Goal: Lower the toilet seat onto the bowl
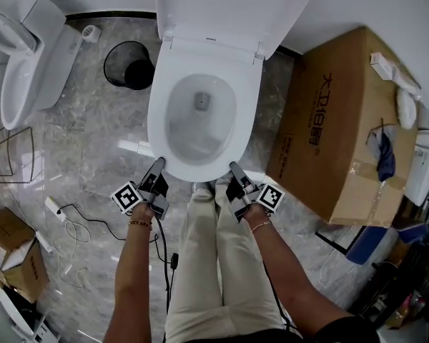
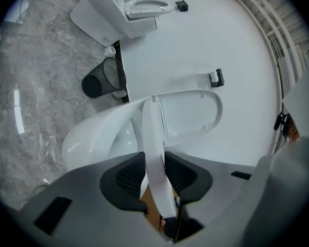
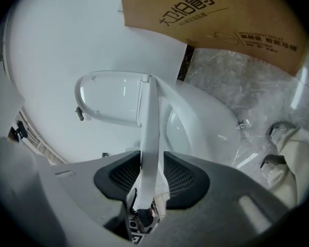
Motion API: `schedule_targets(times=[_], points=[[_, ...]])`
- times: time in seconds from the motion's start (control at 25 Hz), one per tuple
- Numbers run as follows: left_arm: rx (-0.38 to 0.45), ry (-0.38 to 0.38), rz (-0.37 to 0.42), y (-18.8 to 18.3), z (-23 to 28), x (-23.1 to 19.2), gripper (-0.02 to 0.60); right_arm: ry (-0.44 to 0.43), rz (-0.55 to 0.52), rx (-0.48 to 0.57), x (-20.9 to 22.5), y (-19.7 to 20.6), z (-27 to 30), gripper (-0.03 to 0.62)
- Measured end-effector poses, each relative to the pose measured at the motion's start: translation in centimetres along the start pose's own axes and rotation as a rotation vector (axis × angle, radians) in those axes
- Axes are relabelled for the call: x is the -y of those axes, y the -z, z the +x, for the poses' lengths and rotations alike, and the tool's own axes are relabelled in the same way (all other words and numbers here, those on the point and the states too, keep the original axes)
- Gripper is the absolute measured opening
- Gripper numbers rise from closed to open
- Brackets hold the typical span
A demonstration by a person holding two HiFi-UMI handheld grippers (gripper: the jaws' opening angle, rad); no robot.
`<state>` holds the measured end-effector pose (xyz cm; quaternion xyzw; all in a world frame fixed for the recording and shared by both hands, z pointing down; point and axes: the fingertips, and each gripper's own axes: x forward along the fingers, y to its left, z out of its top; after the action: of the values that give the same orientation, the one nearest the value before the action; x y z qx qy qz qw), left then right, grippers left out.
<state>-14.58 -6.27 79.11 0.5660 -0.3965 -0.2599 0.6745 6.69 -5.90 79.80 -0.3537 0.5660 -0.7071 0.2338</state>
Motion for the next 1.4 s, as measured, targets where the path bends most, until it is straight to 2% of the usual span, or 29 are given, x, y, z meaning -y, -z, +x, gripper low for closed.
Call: schedule_targets(times=[0.2, 0.32, 0.48, 0.68, 0.8, 0.88, 0.96, 1.04, 1.24, 1.4], points=[[-0.004, -0.02, -0.001, 0.1, 0.4, -1.3, 0.11, 0.032, 0.013, 0.03, 1.5, -0.2, -0.4, 0.143], [0.002, -0.028, -0.002, 0.3, 0.6, -2.0, 0.11, 0.042, -0.001, 0.036, 2.2, -0.2, -0.5, 0.106], [0.0, -0.07, 0.057, -0.1, 0.5, -3.7, 0.112, 0.05, 0.004, 0.042, 3.1, -0.3, -0.2, 0.105], [-0.02, -0.038, 0.012, 0.4, 1.1, -3.7, 0.115, 0.065, -0.01, 0.032, 4.1, -0.3, -0.1, 0.105], [-0.045, -0.071, 0.058, 0.2, 1.1, -4.7, 0.121, 0.075, -0.025, 0.034, 4.6, -0.3, 0.2, 0.105], [-0.071, -0.143, 0.135, -0.3, 0.6, -6.2, 0.124, 0.086, -0.019, 0.039, 5.0, -0.3, 0.2, 0.106], [-0.096, -0.22, 0.216, -0.8, 0.2, -7.8, 0.126, 0.125, -0.012, 0.047, 6.0, -0.3, 0.0, 0.105], [-0.104, -0.254, 0.244, -0.8, 0.1, -8.4, 0.129, 0.188, -0.013, 0.052, 7.3, -0.4, -0.4, 0.106], [-0.084, -0.338, 0.31, -1.5, -0.9, -9.4, 0.164, 0.26, -0.049, 0.041, 8.1, -0.3, -0.6, 0.107], [-0.03, -0.439, 0.405, -2.2, -2.8, -9.8, 0.174, 0.323, -0.078, 0.042, 8.7, -0.8, -2.2, 0.109]])
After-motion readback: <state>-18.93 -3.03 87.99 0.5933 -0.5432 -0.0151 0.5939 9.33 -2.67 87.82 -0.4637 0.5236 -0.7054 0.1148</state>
